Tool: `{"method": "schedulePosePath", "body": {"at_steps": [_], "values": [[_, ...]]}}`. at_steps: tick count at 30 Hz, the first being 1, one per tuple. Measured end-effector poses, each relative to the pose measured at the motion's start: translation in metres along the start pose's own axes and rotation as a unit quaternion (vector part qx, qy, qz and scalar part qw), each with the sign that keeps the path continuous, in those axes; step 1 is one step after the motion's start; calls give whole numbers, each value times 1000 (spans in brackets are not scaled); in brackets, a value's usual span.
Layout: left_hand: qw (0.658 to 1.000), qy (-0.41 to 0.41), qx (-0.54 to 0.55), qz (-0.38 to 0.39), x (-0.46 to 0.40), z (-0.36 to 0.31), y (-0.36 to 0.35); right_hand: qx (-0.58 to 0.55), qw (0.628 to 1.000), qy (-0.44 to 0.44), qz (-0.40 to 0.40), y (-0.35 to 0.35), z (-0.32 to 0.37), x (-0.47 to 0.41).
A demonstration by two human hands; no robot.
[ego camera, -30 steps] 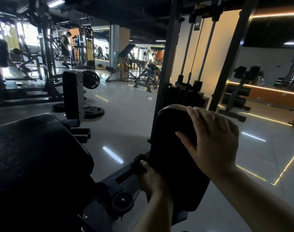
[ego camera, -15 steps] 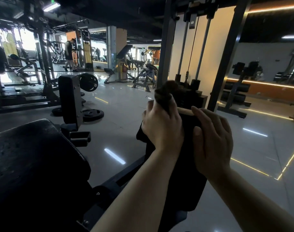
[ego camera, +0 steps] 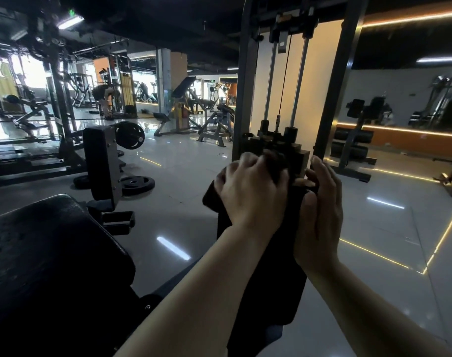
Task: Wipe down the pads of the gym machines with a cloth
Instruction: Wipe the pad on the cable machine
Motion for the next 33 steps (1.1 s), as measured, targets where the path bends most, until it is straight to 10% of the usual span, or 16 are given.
{"method": "schedulePosePath", "body": {"at_steps": [5,19,33], "values": [[993,-76,-44,73,2,-18,-2,-105,994,-21,16,-2,-5,-2],[989,71,129,-14,-16,26,9,-51,998,-41,12,-1,-6,1],[982,-186,-31,11,3,-33,-2,-197,974,-111,7,-8,-35,4]]}}
Point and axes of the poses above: each hand's wrist, its own x-axis away from the middle knuckle, its own y-axis out of the back of the hand, z = x × y, the point moved 9 cm from there along -x, towards the middle knuckle, and after that the axes turned 14 degrees about z, right-handed, at the moved point
